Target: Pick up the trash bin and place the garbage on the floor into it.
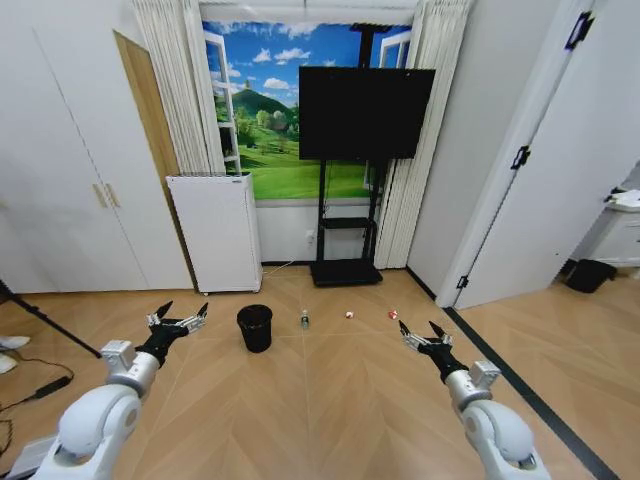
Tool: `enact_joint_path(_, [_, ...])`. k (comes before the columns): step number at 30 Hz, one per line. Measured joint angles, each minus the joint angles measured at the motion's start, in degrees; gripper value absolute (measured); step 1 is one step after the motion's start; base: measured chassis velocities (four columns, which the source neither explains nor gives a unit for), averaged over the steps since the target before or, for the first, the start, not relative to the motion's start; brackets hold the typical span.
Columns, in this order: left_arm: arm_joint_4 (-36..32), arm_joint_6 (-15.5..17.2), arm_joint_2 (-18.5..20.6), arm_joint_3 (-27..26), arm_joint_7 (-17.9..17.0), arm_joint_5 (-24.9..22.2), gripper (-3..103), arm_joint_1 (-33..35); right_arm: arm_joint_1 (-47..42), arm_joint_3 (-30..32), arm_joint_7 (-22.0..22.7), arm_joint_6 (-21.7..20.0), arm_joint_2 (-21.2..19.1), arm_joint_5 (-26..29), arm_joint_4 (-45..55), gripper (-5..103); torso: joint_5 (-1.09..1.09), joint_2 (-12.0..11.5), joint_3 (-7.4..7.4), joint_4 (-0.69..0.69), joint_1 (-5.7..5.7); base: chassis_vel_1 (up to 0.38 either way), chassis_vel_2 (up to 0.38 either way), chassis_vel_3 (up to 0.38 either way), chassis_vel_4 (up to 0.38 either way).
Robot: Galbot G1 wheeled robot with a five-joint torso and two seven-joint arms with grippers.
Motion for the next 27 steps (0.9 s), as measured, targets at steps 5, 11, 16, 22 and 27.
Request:
enact_joint_path(5, [-0.09,0.0,-0.12,-0.27,0.23,-0.01,100,0.12,-0.06,0.05,0.01,-0.03,-0.02,0.06,0.18,100,0.0,0.0,0.0,0.0,0.0,0.0,0.0,0.0,0.0])
enact_joint_path(11, [-0.35,0.0,-0.14,-0.36,0.23,-0.04,100,0.24,-0.22,0.13,0.01,-0.04,-0.05,0.15,0.24,100,0.0,0.0,0.0,0.0,0.0,0.0,0.0,0.0,0.0])
enact_joint_path(16, [-0.45,0.0,-0.14,-0.46,0.3,-0.09,100,0.41,-0.16,0.2,0.0,-0.04,-0.11,0.24,0.19,100,0.0,0.0,0.0,0.0,0.0,0.0,0.0,0.0,0.0])
enact_joint_path(22, [-0.53,0.0,0.01,-0.7,0.37,-0.45,100,0.38,-0.04,0.19,-0.02,-0.04,-0.11,0.28,0.09,100,0.0,0.0,0.0,0.0,0.0,0.0,0.0,0.0,0.0])
enact_joint_path(27, [-0.52,0.0,0.03,-0.71,0.45,-0.51,100,0.34,-0.01,0.01,-0.06,-0.03,0.1,0.24,-0.08,100,0.0,0.0,0.0,0.0,0.0,0.0,0.0,0.0,0.0])
